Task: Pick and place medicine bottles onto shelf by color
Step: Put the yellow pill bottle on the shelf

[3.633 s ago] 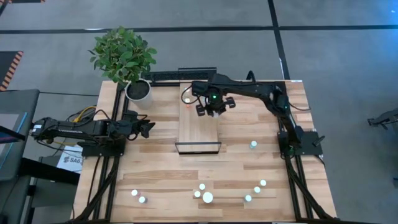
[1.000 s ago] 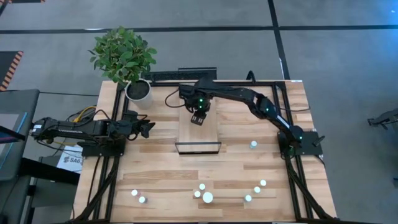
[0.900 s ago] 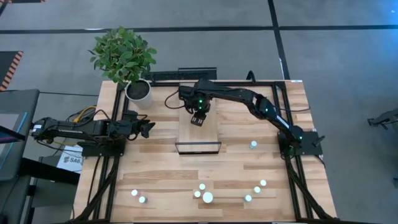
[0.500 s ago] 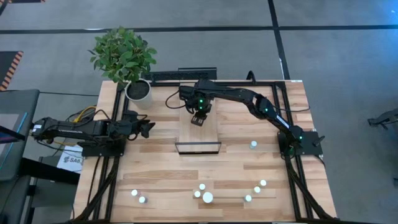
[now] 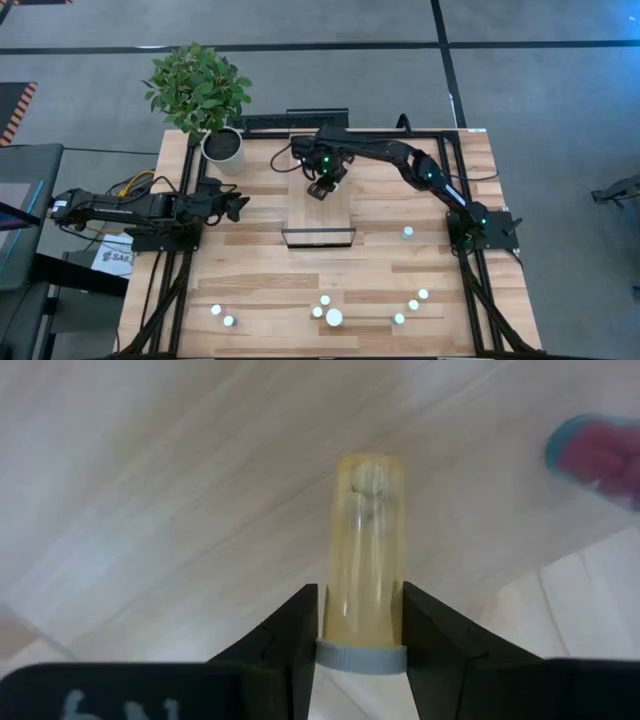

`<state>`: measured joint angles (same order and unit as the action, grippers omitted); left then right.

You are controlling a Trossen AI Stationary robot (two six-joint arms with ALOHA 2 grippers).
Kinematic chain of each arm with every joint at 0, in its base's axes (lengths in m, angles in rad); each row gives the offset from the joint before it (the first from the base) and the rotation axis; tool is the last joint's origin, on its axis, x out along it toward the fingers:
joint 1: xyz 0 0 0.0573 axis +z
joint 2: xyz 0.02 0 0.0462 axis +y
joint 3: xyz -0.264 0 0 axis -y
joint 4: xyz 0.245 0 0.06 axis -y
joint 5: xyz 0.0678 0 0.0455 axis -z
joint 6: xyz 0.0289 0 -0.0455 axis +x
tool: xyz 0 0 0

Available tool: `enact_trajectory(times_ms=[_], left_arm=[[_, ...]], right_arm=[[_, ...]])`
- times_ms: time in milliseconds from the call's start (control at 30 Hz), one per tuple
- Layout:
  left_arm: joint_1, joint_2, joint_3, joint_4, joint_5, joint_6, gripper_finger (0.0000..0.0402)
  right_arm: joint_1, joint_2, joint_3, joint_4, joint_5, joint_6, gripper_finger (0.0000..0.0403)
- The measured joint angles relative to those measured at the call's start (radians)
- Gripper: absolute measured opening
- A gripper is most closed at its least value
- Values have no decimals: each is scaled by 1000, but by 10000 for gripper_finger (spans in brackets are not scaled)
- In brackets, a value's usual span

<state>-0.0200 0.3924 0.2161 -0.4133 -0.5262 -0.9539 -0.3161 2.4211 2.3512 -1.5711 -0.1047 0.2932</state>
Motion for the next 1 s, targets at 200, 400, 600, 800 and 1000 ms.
enact_trajectory(times_ms=[200, 400, 600, 800, 1000], left_arm=[[0, 0, 0, 0, 0, 0, 212], [0, 0, 0, 0, 0, 0, 212], [0, 0, 0, 0, 0, 0, 212], [0, 0, 0, 0, 0, 0, 212], [0, 0, 0, 0, 0, 0, 212]], right_arm=[[0, -40, 0, 0, 0, 63, 143], [-14, -88, 0, 0, 0, 120, 143], [-26, -207, -102, 1, 17, 162, 142], [-57, -377, -418, -1, 27, 270, 133], [-126, -493, -677, -3, -31, 436, 135]])
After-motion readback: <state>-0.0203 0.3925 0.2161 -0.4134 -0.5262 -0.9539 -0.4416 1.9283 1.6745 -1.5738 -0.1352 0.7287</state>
